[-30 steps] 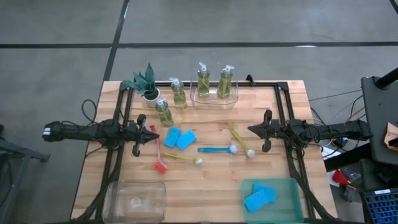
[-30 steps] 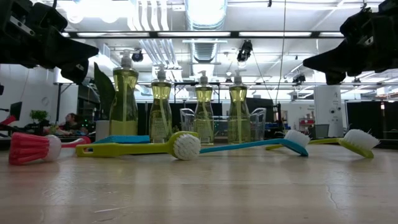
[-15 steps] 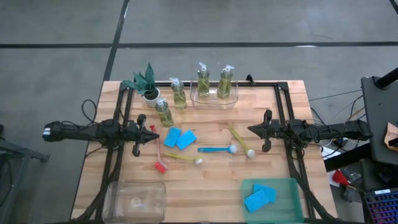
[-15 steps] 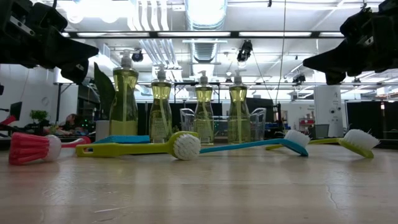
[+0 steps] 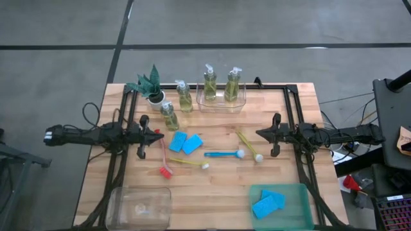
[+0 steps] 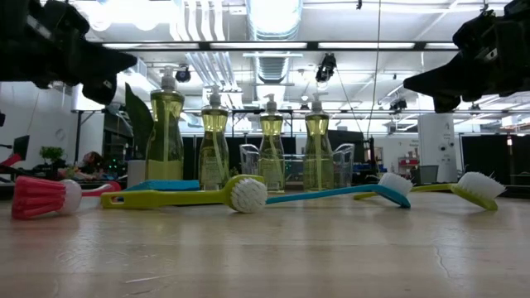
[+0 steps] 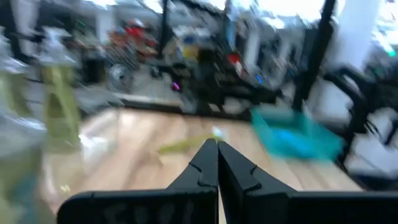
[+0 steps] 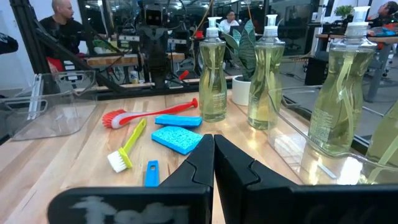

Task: Pick & Place Kitchen Sink Supplies
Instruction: Put the liquid detergent into the top transparent bin

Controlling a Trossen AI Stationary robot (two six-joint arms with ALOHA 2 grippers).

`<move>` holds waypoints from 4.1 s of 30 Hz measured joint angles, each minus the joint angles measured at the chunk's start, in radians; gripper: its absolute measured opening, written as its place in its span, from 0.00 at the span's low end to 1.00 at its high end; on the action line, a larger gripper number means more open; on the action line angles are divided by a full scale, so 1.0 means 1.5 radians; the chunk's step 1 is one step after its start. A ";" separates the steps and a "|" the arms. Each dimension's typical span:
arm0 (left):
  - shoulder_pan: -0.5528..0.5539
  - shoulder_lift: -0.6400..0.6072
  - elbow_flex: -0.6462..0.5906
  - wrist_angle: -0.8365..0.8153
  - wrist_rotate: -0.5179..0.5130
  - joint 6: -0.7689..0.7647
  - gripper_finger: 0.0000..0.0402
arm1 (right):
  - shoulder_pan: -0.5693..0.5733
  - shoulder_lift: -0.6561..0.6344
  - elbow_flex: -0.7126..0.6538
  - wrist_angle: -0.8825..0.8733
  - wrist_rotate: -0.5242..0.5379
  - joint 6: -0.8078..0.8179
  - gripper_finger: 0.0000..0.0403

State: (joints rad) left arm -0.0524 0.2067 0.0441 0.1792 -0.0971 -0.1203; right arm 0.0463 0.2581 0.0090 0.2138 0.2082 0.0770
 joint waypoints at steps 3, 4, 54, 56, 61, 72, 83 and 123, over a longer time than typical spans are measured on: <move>0.000 0.000 0.000 0.051 -0.055 -0.056 0.00 | 0.000 0.000 0.000 0.000 0.000 0.000 0.02; 0.000 0.001 0.000 0.076 -0.068 -0.066 0.00 | 0.000 0.001 0.000 0.000 0.000 0.000 0.02; 0.008 0.187 0.056 0.171 -0.408 0.080 0.68 | 0.000 0.000 0.001 0.000 0.000 -0.001 0.02; 0.012 0.205 0.061 0.170 -0.408 0.075 0.68 | 0.000 0.000 0.001 0.000 0.000 0.000 0.02; 0.037 0.250 0.085 0.170 -0.408 0.057 0.68 | 0.000 0.000 0.001 0.000 0.000 0.000 0.02; 0.091 0.319 0.106 0.181 -0.406 0.026 0.68 | 0.000 0.000 0.001 0.000 0.000 -0.001 0.02; 0.122 0.350 0.130 0.195 -0.404 0.026 0.68 | 0.000 0.001 0.001 0.000 0.000 0.000 0.02; 0.148 0.580 0.399 0.197 -0.259 0.021 0.26 | 0.000 0.000 0.001 0.000 0.000 0.000 0.02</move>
State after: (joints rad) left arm 0.1699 1.0767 0.6427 0.4751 -0.4849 -0.0890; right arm 0.0463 0.2581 0.0097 0.2138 0.2085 0.0765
